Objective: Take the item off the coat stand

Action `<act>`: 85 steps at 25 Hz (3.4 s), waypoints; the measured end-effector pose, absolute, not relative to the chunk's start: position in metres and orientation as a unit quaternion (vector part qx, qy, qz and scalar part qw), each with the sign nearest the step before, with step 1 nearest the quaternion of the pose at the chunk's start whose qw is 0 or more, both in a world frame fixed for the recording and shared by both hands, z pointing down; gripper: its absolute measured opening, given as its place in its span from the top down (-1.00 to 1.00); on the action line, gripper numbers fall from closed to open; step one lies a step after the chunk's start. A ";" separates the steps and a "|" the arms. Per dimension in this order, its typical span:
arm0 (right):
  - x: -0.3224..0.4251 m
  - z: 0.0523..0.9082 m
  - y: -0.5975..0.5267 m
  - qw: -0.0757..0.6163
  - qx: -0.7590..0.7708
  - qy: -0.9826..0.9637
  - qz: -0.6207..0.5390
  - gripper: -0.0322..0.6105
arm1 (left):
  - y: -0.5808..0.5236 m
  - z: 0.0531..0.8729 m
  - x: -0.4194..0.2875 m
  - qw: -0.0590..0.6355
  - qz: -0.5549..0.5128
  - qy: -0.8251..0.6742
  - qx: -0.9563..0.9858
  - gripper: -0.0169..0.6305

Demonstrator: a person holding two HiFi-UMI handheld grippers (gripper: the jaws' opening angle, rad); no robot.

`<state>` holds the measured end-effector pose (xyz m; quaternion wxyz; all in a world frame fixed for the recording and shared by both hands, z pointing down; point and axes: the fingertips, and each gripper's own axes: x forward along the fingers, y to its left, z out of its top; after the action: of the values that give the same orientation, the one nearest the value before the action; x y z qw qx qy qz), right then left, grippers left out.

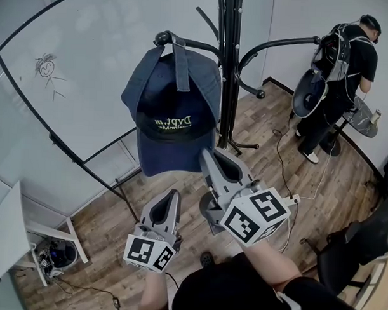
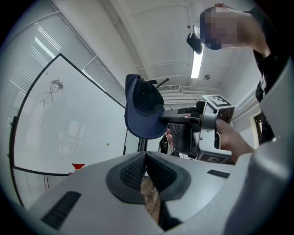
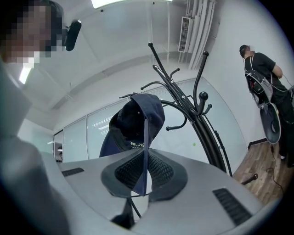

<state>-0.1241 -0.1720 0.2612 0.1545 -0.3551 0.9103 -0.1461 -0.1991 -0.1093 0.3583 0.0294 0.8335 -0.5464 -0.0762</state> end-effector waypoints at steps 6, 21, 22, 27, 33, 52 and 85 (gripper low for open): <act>-0.134 0.246 -0.173 0.160 -0.348 0.913 -0.141 0.77 | -0.109 0.357 -0.200 0.027 -0.078 -0.544 0.835 0.90; -0.144 0.239 -0.168 0.166 -0.324 0.921 -0.139 0.77 | -0.107 0.357 -0.201 0.028 -0.077 -0.549 0.832 0.90; -0.145 0.241 -0.168 0.165 -0.323 0.921 -0.141 0.77 | -0.107 0.358 -0.201 0.028 -0.077 -0.549 0.832 0.90; -0.143 0.246 -0.171 0.160 -0.319 0.922 -0.147 0.77 | -0.109 0.357 -0.200 0.030 -0.071 -0.551 0.831 0.90; -0.130 0.271 -0.179 0.133 -0.333 0.923 -0.142 0.77 | -0.112 0.359 -0.188 0.033 -0.064 -0.557 0.827 0.90; -0.022 0.330 -0.193 0.086 -0.342 0.927 -0.130 0.77 | -0.115 0.355 -0.100 0.035 -0.050 -0.577 0.815 0.90; 0.124 0.371 -0.162 0.070 -0.333 0.934 -0.108 0.77 | -0.076 0.371 -0.033 0.058 -0.035 -0.622 0.780 0.90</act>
<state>0.1242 -0.1617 0.3713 0.0700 -0.3325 0.9342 -0.1085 -0.0330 -0.0764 0.3712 0.0577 0.7801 -0.6219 -0.0353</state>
